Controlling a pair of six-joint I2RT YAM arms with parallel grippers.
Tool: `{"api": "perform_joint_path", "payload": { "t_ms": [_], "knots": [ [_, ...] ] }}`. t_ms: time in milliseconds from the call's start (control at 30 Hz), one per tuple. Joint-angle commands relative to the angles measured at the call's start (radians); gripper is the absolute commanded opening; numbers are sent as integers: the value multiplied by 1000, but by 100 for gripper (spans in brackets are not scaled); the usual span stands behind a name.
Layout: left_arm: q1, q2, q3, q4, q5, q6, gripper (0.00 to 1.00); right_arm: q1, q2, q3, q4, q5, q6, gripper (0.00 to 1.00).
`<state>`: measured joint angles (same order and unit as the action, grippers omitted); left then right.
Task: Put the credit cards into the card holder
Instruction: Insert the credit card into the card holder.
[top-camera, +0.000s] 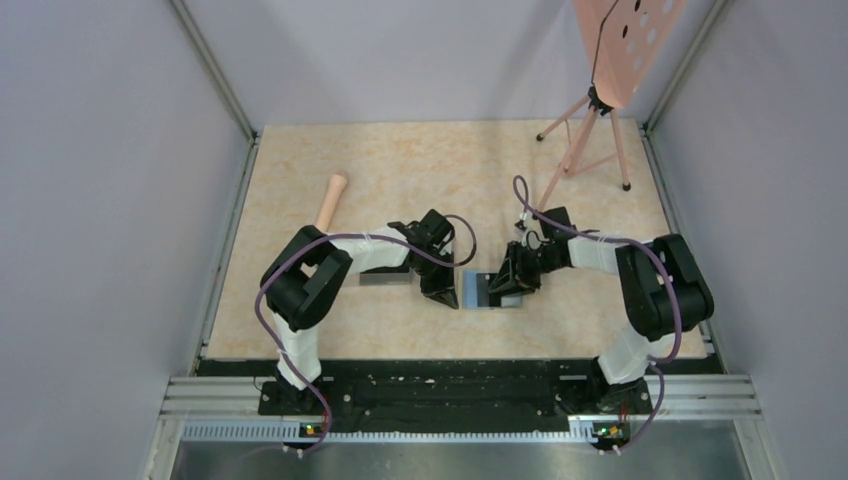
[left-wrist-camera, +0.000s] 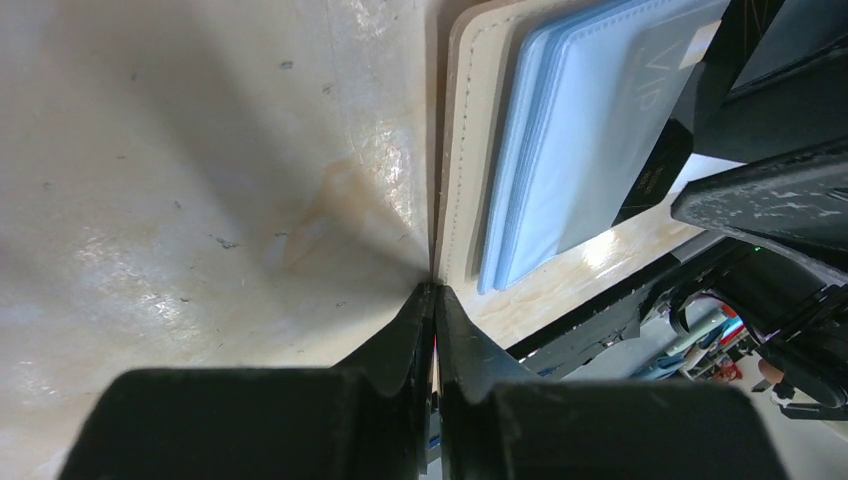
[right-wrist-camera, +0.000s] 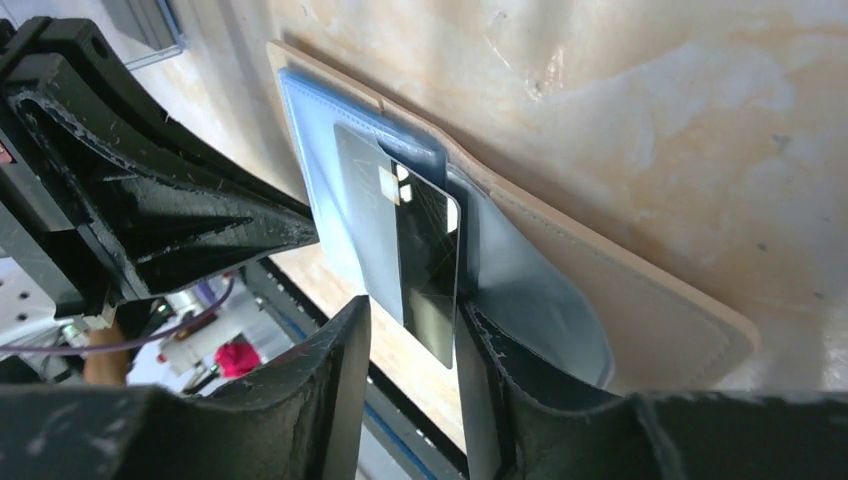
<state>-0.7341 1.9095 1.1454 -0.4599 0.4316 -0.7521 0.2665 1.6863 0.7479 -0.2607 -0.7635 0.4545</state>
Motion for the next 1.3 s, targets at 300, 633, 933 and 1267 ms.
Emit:
{"api": "perform_joint_path", "payload": {
  "t_ms": [300,633,933,1267],
  "knots": [
    [-11,58,-1,-22,-110,35,9,80,-18,95,-113,163,-54,48],
    [-16,59,11,-29,-111,39,9,149,15,143,-57,89,17,34],
    [-19,25,22,-63,-152,45,15,177,5,166,-92,119,6,28],
    [-18,-113,68,-168,-287,57,37,177,-66,162,-123,118,-9,37]
  ]
}}
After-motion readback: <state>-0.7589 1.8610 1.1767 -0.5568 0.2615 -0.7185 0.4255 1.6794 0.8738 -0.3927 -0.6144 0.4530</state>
